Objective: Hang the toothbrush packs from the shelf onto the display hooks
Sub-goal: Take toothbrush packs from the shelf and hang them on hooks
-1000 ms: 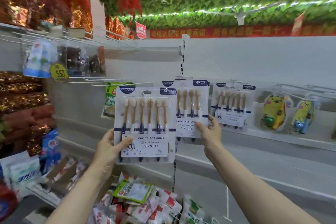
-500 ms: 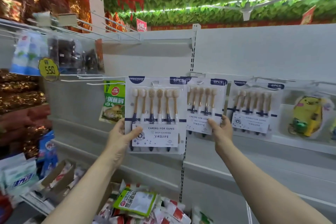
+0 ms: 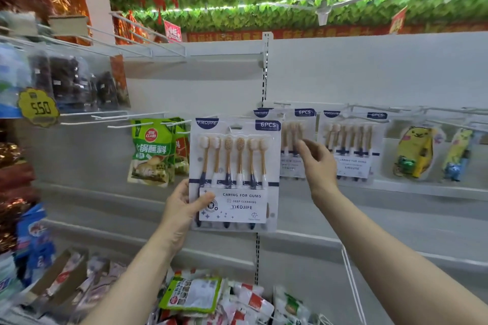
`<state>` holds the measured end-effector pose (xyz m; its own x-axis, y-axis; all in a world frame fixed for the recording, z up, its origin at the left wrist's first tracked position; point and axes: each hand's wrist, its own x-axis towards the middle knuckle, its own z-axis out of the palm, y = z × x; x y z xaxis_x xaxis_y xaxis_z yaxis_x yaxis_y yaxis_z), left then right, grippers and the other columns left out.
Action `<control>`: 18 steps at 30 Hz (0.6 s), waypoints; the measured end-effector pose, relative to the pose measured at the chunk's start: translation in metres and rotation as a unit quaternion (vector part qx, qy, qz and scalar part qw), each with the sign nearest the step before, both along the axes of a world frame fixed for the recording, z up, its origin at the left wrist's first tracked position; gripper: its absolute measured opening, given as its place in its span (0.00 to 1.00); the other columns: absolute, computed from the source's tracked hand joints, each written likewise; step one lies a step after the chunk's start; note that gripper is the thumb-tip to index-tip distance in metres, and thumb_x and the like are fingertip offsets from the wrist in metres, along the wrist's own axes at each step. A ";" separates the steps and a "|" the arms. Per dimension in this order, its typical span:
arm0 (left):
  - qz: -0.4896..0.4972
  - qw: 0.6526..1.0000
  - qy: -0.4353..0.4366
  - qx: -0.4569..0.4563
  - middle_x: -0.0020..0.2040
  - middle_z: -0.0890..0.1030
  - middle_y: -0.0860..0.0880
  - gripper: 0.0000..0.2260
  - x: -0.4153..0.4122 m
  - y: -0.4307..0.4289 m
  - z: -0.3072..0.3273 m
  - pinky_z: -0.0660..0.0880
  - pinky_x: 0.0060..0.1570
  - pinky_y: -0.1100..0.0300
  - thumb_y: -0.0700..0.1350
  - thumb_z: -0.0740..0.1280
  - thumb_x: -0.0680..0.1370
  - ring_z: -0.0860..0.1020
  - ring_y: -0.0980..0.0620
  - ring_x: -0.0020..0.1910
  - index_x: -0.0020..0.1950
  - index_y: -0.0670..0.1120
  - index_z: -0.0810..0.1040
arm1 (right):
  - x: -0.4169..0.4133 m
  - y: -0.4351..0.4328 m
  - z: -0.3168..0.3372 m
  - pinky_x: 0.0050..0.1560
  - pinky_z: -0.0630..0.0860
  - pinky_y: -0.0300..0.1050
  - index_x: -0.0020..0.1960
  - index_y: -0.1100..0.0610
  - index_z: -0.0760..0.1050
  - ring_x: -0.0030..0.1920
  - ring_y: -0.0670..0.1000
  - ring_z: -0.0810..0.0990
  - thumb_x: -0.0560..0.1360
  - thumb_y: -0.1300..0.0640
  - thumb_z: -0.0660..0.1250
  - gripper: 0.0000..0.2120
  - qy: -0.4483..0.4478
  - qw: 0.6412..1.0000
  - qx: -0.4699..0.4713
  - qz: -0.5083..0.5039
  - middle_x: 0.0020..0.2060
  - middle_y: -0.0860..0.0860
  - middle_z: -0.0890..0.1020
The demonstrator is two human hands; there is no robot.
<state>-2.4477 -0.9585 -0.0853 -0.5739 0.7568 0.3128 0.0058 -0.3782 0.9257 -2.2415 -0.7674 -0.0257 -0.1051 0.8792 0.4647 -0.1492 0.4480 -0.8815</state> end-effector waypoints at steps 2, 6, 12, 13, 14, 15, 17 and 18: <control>-0.016 1.000 0.005 -0.001 0.52 0.86 0.46 0.22 0.006 0.000 -0.002 0.78 0.53 0.53 0.41 0.75 0.65 0.83 0.46 0.53 0.57 0.46 0.77 | 0.002 -0.026 0.011 0.50 0.76 0.31 0.56 0.52 0.81 0.50 0.43 0.82 0.77 0.47 0.70 0.11 0.012 0.998 0.024 0.055 0.49 0.49 0.85; -0.041 0.999 0.011 0.005 0.49 0.86 0.48 0.20 0.020 0.003 0.001 0.78 0.47 0.58 0.40 0.74 0.66 0.84 0.50 0.49 0.57 0.46 0.77 | 0.012 -0.053 0.026 0.43 0.74 0.28 0.52 0.53 0.81 0.43 0.41 0.80 0.75 0.51 0.73 0.08 0.031 0.997 0.039 0.058 0.45 0.48 0.83; -0.076 0.997 0.008 0.006 0.51 0.86 0.48 0.22 0.044 0.027 0.012 0.79 0.52 0.54 0.41 0.75 0.67 0.84 0.49 0.52 0.60 0.46 0.77 | 0.037 -0.045 0.038 0.45 0.74 0.30 0.60 0.57 0.77 0.46 0.43 0.81 0.72 0.52 0.77 0.20 0.026 0.999 0.033 0.032 0.47 0.50 0.83; -0.082 0.997 0.005 0.007 0.51 0.86 0.48 0.21 0.048 0.033 0.014 0.79 0.53 0.53 0.41 0.75 0.68 0.84 0.49 0.52 0.59 0.46 0.77 | 0.040 -0.041 0.039 0.45 0.74 0.30 0.60 0.56 0.76 0.46 0.43 0.81 0.72 0.53 0.77 0.19 0.021 0.999 0.036 0.028 0.46 0.50 0.83; -0.085 0.996 0.003 0.008 0.50 0.86 0.48 0.19 0.051 0.039 0.015 0.79 0.53 0.53 0.39 0.75 0.69 0.84 0.48 0.52 0.58 0.47 0.77 | 0.043 -0.037 0.041 0.44 0.74 0.29 0.60 0.56 0.76 0.45 0.43 0.81 0.73 0.55 0.77 0.18 0.018 0.999 0.039 0.025 0.45 0.49 0.83; -0.087 0.996 0.002 0.008 0.49 0.87 0.48 0.17 0.054 0.046 0.016 0.80 0.53 0.53 0.37 0.74 0.71 0.84 0.48 0.52 0.57 0.47 0.77 | 0.045 -0.033 0.043 0.43 0.74 0.28 0.59 0.55 0.75 0.44 0.42 0.81 0.73 0.56 0.76 0.17 0.015 0.999 0.042 0.021 0.44 0.49 0.83; -0.085 0.996 -0.002 0.005 0.49 0.86 0.47 0.16 0.058 0.057 0.016 0.79 0.56 0.48 0.36 0.74 0.72 0.84 0.46 0.53 0.56 0.48 0.77 | 0.047 -0.024 0.046 0.43 0.74 0.30 0.58 0.55 0.75 0.42 0.41 0.82 0.74 0.57 0.76 0.16 0.011 0.999 0.045 0.011 0.43 0.47 0.83; -0.083 0.997 -0.003 0.002 0.50 0.86 0.46 0.17 0.059 0.062 0.015 0.78 0.58 0.45 0.37 0.74 0.71 0.84 0.46 0.53 0.57 0.48 0.77 | 0.047 -0.020 0.047 0.44 0.74 0.32 0.59 0.55 0.75 0.43 0.42 0.82 0.73 0.56 0.76 0.17 0.007 0.999 0.046 0.007 0.43 0.48 0.83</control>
<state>-2.3891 -0.8969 -0.0704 -0.4422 0.8405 0.3132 -0.0636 -0.3777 0.9237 -2.1945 -0.7879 0.0217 -0.1108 0.8306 0.5458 -0.1685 0.5255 -0.8339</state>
